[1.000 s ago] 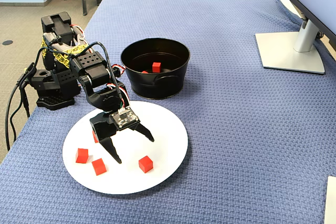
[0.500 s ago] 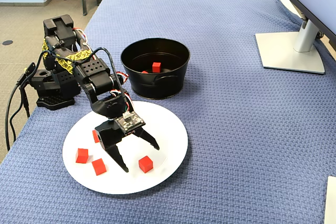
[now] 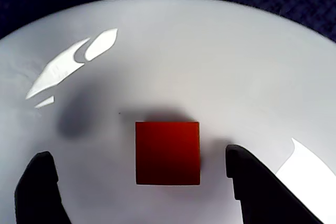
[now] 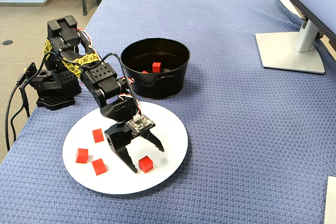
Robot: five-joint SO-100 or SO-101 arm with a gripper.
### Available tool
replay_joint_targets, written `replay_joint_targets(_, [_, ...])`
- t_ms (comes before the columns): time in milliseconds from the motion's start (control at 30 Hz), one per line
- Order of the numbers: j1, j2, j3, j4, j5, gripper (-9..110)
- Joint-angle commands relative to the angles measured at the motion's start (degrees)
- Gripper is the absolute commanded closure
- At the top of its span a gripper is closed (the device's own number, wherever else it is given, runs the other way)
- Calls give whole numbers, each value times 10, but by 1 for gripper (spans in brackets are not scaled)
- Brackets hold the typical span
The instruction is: Pick up the red cubes from the white plate and place them in the black recipient
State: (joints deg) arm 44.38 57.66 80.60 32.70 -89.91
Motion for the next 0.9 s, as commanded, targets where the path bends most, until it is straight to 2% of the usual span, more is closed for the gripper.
replay_joint_targets(0, [-11,7,4,-24,2,68])
replay_joint_targets(133, [-12,7,8,-26,2,72])
replay_joint_targets(167, [-12,7,8,-29,4,81])
replay_joint_targets(200, [-12,7,10,-37,9,96])
replay_joint_targets(233, [-12,7,12,-47,11,101])
replay_joint_targets(367, [-13,15,21,-56,15,101])
replay_joint_targets(533, [-16,89,30,-30,69,101])
replay_joint_targets(867, [-17,385,86,188,257,101])
